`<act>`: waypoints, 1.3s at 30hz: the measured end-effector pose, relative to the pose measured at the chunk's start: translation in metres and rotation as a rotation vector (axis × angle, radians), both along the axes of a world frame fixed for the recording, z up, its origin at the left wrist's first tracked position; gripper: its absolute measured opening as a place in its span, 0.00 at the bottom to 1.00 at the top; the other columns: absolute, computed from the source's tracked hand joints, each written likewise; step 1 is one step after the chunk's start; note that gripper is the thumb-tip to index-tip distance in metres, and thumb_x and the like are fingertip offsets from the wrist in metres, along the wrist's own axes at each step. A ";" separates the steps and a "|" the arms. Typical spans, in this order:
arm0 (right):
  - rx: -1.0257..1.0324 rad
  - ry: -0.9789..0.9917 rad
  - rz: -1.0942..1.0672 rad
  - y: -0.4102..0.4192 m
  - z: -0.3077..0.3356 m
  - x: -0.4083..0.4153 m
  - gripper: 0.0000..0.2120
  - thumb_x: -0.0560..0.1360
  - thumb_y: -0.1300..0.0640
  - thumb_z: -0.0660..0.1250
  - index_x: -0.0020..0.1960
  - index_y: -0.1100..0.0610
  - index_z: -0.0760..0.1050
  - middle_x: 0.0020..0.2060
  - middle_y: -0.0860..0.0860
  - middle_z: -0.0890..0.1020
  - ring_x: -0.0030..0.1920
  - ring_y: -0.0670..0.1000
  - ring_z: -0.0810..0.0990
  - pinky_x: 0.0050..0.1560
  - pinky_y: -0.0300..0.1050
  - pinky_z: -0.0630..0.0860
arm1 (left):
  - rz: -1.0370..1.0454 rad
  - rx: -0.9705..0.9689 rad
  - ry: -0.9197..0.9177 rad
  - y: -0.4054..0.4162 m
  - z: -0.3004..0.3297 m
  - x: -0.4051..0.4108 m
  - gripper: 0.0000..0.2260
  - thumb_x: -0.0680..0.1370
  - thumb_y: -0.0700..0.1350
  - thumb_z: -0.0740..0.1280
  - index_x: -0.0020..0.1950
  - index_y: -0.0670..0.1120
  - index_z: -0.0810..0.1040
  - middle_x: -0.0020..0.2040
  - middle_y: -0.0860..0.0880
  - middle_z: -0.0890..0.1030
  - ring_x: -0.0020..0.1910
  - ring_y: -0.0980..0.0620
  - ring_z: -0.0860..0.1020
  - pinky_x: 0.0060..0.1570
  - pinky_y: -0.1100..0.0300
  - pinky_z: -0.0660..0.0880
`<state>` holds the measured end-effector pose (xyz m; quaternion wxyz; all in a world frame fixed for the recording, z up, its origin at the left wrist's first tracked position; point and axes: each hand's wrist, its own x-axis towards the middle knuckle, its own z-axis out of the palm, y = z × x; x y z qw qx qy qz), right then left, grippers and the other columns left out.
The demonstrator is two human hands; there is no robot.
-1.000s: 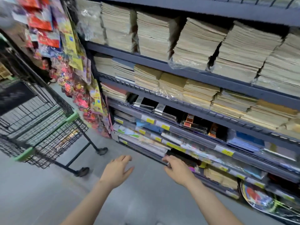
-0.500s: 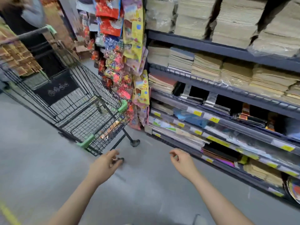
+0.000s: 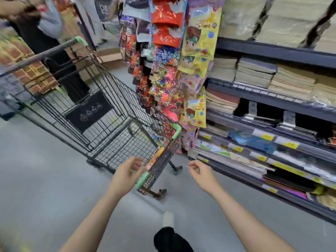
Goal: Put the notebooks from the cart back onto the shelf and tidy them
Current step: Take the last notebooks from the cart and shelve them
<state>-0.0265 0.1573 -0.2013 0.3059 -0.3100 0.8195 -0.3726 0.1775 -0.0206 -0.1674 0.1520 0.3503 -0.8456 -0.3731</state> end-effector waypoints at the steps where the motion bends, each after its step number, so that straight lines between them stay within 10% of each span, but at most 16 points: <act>1: -0.009 -0.013 -0.019 -0.011 -0.003 -0.001 0.07 0.74 0.59 0.62 0.51 0.51 0.75 0.36 0.42 0.76 0.37 0.50 0.77 0.45 0.47 0.74 | -0.002 0.014 -0.007 -0.012 -0.003 -0.002 0.07 0.74 0.44 0.68 0.52 0.50 0.75 0.41 0.55 0.78 0.41 0.58 0.77 0.40 0.60 0.76; 9: -0.068 -0.093 -0.196 -0.111 -0.008 -0.008 0.07 0.75 0.63 0.63 0.50 0.54 0.72 0.42 0.50 0.76 0.38 0.46 0.74 0.35 0.29 0.69 | -0.068 0.116 -0.153 -0.132 -0.002 -0.019 0.08 0.76 0.45 0.66 0.54 0.51 0.73 0.45 0.54 0.78 0.45 0.58 0.77 0.40 0.69 0.72; 15: 0.009 -0.102 -0.337 -0.154 -0.017 -0.009 0.11 0.75 0.63 0.63 0.57 0.57 0.71 0.44 0.50 0.75 0.38 0.39 0.72 0.36 0.28 0.68 | -0.094 0.188 -0.185 -0.208 -0.014 -0.027 0.08 0.76 0.45 0.67 0.53 0.52 0.73 0.45 0.52 0.79 0.44 0.58 0.77 0.40 0.70 0.71; 20: 0.074 -0.104 -0.589 -0.166 -0.033 0.003 0.15 0.75 0.62 0.64 0.61 0.60 0.70 0.43 0.52 0.76 0.41 0.54 0.75 0.43 0.44 0.69 | -0.306 0.237 -0.299 -0.262 -0.049 -0.053 0.10 0.75 0.50 0.66 0.56 0.55 0.71 0.48 0.57 0.78 0.46 0.59 0.77 0.45 0.65 0.76; 24: 0.075 -0.112 -0.887 -0.174 -0.051 0.040 0.17 0.73 0.62 0.65 0.60 0.65 0.70 0.36 0.48 0.72 0.32 0.41 0.73 0.35 0.32 0.66 | -0.521 0.297 -0.361 -0.294 -0.074 -0.087 0.09 0.77 0.45 0.65 0.56 0.50 0.71 0.47 0.53 0.77 0.45 0.55 0.77 0.39 0.70 0.72; 30: 0.080 -0.107 -1.084 -0.197 -0.082 0.085 0.12 0.77 0.59 0.60 0.61 0.56 0.70 0.43 0.52 0.75 0.31 0.40 0.73 0.37 0.36 0.68 | -0.692 0.349 -0.482 -0.292 -0.126 -0.123 0.11 0.76 0.44 0.66 0.57 0.46 0.71 0.45 0.52 0.77 0.47 0.50 0.78 0.52 0.53 0.75; 39: 0.218 -0.005 -1.001 -0.228 -0.106 0.099 0.19 0.79 0.47 0.53 0.69 0.48 0.63 0.57 0.45 0.71 0.47 0.43 0.74 0.52 0.40 0.71 | -0.675 0.478 -0.670 -0.229 -0.245 -0.136 0.36 0.74 0.49 0.68 0.74 0.38 0.53 0.68 0.38 0.69 0.65 0.40 0.71 0.60 0.58 0.69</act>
